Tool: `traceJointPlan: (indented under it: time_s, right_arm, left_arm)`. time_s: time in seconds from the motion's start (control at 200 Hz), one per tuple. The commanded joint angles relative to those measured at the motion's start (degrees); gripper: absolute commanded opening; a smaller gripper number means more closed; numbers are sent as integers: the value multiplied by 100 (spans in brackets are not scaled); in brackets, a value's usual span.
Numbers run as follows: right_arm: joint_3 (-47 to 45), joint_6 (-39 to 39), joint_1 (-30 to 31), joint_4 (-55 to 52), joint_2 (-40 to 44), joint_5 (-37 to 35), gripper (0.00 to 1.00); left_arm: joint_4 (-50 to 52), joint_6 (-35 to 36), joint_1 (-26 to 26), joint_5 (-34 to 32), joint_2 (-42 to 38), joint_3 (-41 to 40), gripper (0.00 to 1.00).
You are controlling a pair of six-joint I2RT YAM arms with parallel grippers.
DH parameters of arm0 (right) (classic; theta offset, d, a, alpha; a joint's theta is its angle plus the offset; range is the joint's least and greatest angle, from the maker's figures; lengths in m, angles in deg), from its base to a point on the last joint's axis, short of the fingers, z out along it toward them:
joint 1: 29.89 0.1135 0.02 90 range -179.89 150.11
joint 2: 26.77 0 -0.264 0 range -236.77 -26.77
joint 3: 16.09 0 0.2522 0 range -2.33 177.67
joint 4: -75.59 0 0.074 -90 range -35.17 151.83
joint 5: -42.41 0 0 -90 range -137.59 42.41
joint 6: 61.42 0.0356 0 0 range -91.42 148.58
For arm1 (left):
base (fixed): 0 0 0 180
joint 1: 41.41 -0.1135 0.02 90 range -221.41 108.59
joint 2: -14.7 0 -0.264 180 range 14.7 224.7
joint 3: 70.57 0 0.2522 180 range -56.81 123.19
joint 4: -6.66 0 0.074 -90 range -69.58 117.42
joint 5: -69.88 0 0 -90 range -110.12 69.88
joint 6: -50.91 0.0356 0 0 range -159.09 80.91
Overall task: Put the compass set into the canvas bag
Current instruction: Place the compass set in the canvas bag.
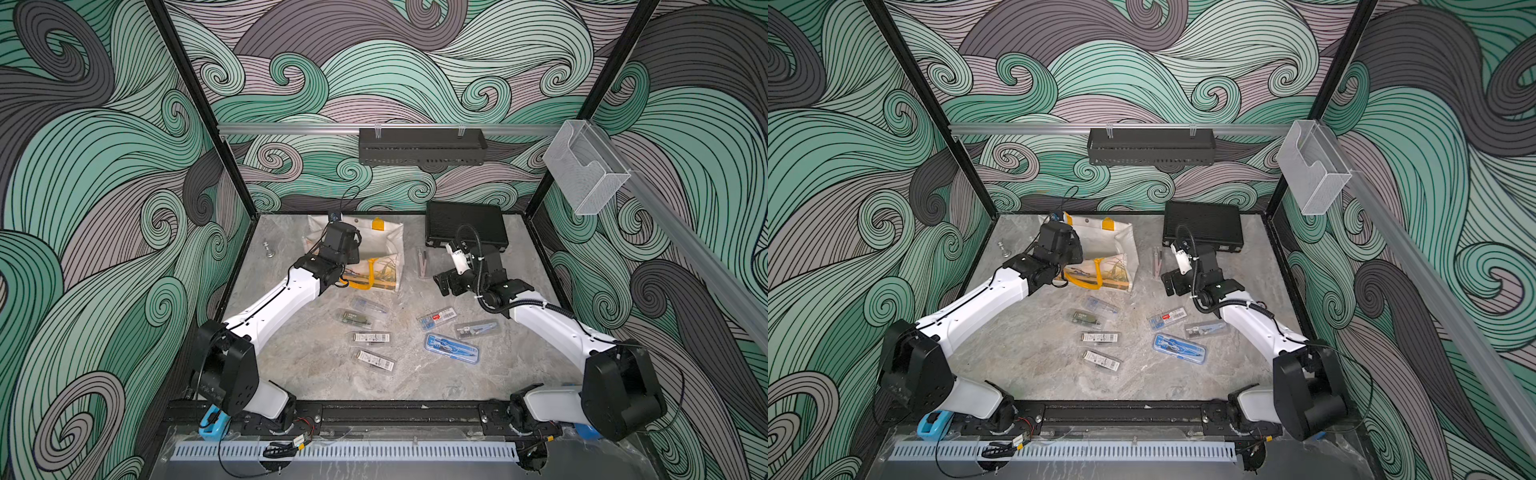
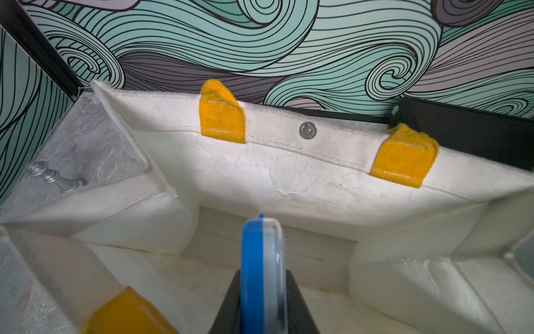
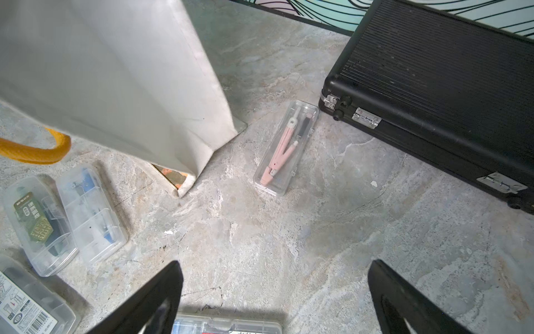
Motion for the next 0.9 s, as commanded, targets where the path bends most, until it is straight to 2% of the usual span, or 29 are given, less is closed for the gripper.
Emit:
traceJointPlan:
  time_s: [0.0, 0.17, 0.37, 0.896]
  right_arm:
    - [237, 256, -3, -36, -159, -46, 100]
    - [388, 434, -1, -90, -410, -55, 99]
    - [556, 533, -21, -148, -636, -87, 99]
    - [723, 752, -120, -262, -956, -56, 99]
  left_arm:
    - [225, -130, -46, -51, 141, 292, 6]
    - [376, -173, -75, -43, 346, 547, 10]
    - [326, -109, -81, 53, 448, 745, 19]
    - [323, 38, -112, 184, 571, 1046, 28]
